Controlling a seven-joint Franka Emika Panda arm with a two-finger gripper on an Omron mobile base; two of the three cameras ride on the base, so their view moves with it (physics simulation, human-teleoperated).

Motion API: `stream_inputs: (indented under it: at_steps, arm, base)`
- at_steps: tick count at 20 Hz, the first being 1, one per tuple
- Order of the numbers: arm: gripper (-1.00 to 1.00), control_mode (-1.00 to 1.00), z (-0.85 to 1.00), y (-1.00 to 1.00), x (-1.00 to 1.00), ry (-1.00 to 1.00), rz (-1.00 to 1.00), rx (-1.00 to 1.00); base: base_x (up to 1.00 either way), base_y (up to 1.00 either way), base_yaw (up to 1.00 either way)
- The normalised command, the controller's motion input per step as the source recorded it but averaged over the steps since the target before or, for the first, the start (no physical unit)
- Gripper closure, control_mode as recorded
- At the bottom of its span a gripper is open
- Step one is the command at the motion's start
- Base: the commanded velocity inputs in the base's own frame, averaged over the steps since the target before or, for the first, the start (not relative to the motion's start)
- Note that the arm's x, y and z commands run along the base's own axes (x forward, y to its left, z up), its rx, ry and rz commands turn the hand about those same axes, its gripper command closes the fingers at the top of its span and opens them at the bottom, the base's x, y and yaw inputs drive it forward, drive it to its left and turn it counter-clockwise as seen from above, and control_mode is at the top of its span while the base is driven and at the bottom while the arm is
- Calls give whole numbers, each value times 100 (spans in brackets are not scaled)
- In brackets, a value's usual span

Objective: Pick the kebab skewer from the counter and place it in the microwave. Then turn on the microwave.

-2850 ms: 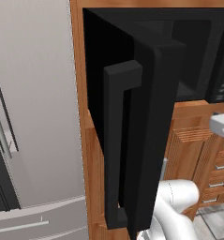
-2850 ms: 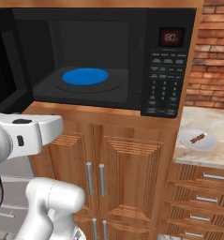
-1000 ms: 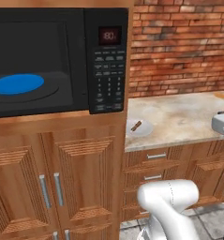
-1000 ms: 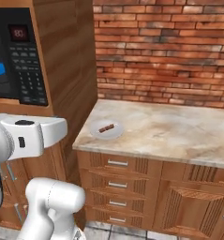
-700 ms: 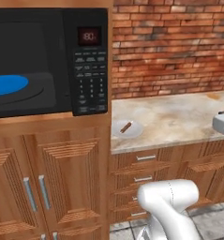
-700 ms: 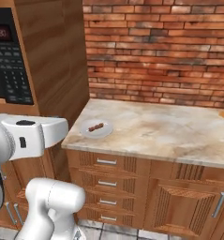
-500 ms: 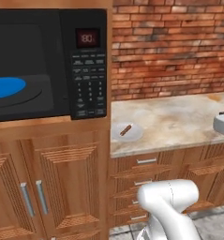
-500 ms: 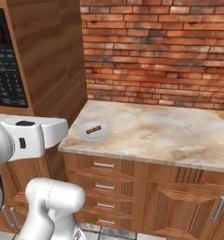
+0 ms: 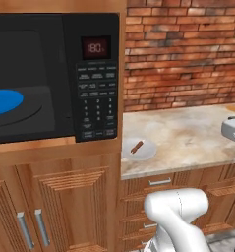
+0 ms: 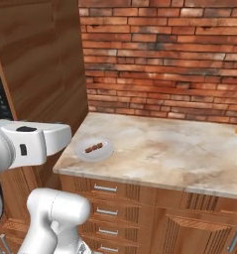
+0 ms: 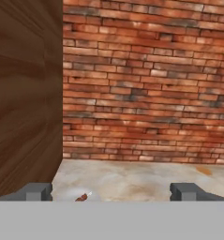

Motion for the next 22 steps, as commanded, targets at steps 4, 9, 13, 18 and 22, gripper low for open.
stream_inputs:
  at_steps: [4, 9, 13, 18, 22]
  arm:
    - [-100, 100, 0, 0, 0, 0, 0, 0]
    - [-100, -100, 0, 0, 0, 3, 0, 0]
    - [-100, -100, 9, 0, 1, 22, -1, 0]
    - [-100, -100, 3, 0, 0, 30, -2, 0]
    - [-100, -100, 0, 0, 0, 34, -4, 0]
  base:
    - [2, 0, 0]
    - [0, 0, 0]
    - [0, 0, 0]
    - [0, 0, 0]
    - [0, 0, 0]
